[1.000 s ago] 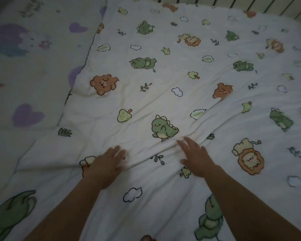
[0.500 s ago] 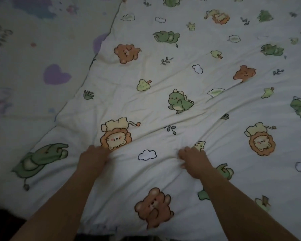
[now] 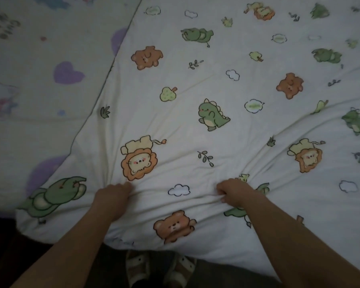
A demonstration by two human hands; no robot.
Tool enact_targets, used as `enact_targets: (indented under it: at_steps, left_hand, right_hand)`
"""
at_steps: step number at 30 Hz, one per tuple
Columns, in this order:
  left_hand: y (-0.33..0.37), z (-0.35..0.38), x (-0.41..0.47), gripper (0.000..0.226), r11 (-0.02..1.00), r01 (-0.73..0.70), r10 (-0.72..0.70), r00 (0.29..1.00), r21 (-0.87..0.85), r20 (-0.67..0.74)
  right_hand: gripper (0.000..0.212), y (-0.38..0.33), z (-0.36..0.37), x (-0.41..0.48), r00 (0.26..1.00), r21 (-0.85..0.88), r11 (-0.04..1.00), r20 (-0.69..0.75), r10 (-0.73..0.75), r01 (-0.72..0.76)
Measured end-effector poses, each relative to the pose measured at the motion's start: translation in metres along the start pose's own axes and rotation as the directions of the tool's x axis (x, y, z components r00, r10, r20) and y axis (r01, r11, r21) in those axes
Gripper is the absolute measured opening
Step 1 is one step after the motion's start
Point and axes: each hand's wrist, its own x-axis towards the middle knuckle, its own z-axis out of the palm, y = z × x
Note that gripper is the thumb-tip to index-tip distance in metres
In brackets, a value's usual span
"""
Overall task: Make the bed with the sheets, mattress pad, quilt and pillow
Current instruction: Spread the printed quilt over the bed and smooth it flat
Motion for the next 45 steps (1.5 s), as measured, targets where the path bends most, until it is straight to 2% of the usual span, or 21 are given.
enact_targets:
  at_steps: [3, 5, 9, 12, 13, 15, 17, 19, 21, 23, 25, 29, 32, 36, 40, 43, 45]
  left_hand:
    - [0.006, -0.006, -0.006, 0.025, 1.000, 0.016, -0.016, 1.000, 0.004, -0.018]
    - [0.016, -0.013, -0.012, 0.020, 0.999, 0.008, -0.010, 0.998, -0.040, -0.064]
    - [0.047, -0.026, -0.030, 0.017, 0.976, -0.167, 0.139, 0.972, -0.141, -0.187]
    - [0.072, -0.025, -0.046, 0.025, 0.956, -0.277, 0.260, 0.954, -0.101, -0.151]
    - [0.081, -0.019, -0.051, 0.028, 0.953, -0.296, 0.290, 0.952, -0.056, -0.100]
    - [0.089, -0.007, -0.059, 0.034, 0.952, -0.306, 0.306, 0.952, 0.000, -0.015]
    - [0.088, 0.008, -0.066, 0.047, 0.955, -0.296, 0.295, 0.955, 0.020, 0.026]
    - [0.083, 0.020, -0.073, 0.059, 0.967, -0.255, 0.255, 0.967, 0.025, 0.002]
    - [0.083, 0.031, -0.077, 0.057, 0.983, -0.176, 0.177, 0.984, 0.051, -0.012]
    - [0.083, 0.037, -0.076, 0.048, 0.992, -0.104, 0.104, 0.995, 0.074, 0.003]
    - [0.084, 0.041, -0.072, 0.041, 0.986, -0.113, 0.108, 0.993, 0.119, 0.053]
    - [0.097, 0.067, -0.085, 0.035, 0.966, -0.242, 0.221, 0.955, 0.091, 0.198]
    - [0.116, 0.083, -0.099, 0.035, 0.958, -0.272, 0.243, 0.937, 0.092, 0.250]
    - [0.134, 0.082, -0.091, 0.035, 0.944, -0.309, 0.264, 0.920, 0.119, 0.290]
    - [0.136, 0.084, -0.085, 0.044, 0.934, -0.342, 0.299, 0.907, 0.104, 0.296]
    - [0.133, 0.077, -0.081, 0.038, 0.935, -0.353, 0.334, 0.907, 0.032, 0.257]
    - [0.132, 0.064, -0.077, 0.028, 0.936, -0.351, 0.347, 0.923, -0.007, 0.167]
  right_hand:
    - [0.019, 0.003, 0.002, -0.010, 0.996, 0.141, 0.990, -0.084, 0.016, -0.004]
    - [0.032, 0.006, 0.007, -0.021, 0.978, 0.206, 0.978, -0.206, 0.023, 0.020]
    - [0.035, 0.009, 0.021, -0.048, 0.844, 0.060, 0.985, -0.527, -0.104, 0.159]
    - [0.034, 0.005, 0.040, -0.068, 0.801, -0.024, 0.977, -0.569, -0.186, 0.211]
    - [0.036, 0.006, 0.050, -0.074, 0.813, -0.033, 0.971, -0.540, -0.216, 0.236]
    - [0.047, 0.007, 0.069, -0.082, 0.882, -0.031, 0.970, -0.411, -0.231, 0.239]
    - [0.063, 0.005, 0.086, -0.088, 0.942, -0.062, 0.985, -0.288, -0.170, 0.159]
    - [0.070, 0.000, 0.099, -0.090, 0.956, -0.089, 0.992, -0.274, -0.107, 0.085]
    - [0.062, -0.004, 0.108, -0.087, 0.951, -0.098, 0.994, -0.301, -0.069, 0.041]
    - [0.045, -0.007, 0.111, -0.083, 0.945, -0.073, 0.996, -0.320, -0.073, 0.053]
    - [0.032, -0.008, 0.113, -0.082, 0.946, -0.018, 0.997, -0.314, -0.076, 0.074]
    - [0.024, 0.002, 0.120, -0.096, 0.993, 0.003, 0.999, -0.105, -0.052, 0.053]
    - [0.014, 0.010, 0.125, -0.109, 0.996, -0.012, 0.998, 0.068, -0.056, 0.057]
    - [0.026, 0.013, 0.126, -0.107, 0.967, -0.029, 1.000, 0.254, 0.004, 0.003]
    - [0.039, 0.015, 0.132, -0.107, 0.943, -0.030, 0.998, 0.325, 0.069, -0.063]
    - [0.042, 0.014, 0.128, -0.110, 0.939, -0.009, 0.997, 0.336, 0.077, -0.079]
    - [0.039, 0.015, 0.125, -0.113, 0.926, 0.004, 0.995, 0.366, 0.088, -0.096]
